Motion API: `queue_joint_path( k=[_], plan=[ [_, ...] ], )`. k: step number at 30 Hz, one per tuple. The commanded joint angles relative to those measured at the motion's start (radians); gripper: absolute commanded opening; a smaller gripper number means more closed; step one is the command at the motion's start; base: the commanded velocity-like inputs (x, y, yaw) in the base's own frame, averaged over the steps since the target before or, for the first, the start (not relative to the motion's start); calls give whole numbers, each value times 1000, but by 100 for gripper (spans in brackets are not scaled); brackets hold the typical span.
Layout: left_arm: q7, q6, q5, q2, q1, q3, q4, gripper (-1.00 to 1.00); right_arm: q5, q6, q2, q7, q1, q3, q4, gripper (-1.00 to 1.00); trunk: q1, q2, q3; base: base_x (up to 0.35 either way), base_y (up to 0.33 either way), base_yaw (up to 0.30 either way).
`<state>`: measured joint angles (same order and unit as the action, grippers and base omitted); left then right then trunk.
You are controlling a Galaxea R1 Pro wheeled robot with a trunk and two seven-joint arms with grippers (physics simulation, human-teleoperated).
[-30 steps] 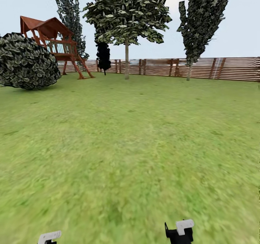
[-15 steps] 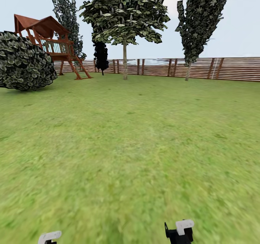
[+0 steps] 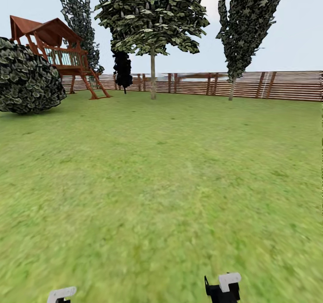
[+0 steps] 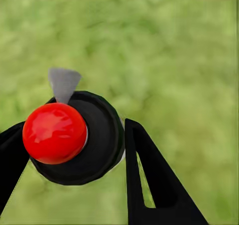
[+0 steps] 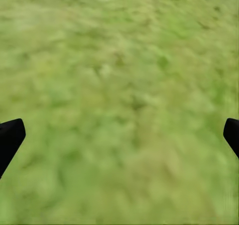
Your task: In the garden, pick up the pesticide atomizer on the floor and spray pesticide onto both trees until each tree trunk is fully covered.
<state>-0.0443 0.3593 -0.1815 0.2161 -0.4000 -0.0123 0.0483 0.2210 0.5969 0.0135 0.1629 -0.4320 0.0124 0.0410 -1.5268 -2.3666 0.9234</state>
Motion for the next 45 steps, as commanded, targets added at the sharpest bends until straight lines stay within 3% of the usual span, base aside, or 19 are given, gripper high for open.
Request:
queue_joint_path(
  k=[1,45],
  plan=[
    [-5,3,-9,0,0,-2,-1,-100,11,1,0,9,-1,1,-1,100,0,0,1,336,74,-70],
    [-5,3,-9,0,0,-2,-1,-100,11,1,0,9,-1,1,-1,100,0,0,1,336,74,-2]
  ],
)
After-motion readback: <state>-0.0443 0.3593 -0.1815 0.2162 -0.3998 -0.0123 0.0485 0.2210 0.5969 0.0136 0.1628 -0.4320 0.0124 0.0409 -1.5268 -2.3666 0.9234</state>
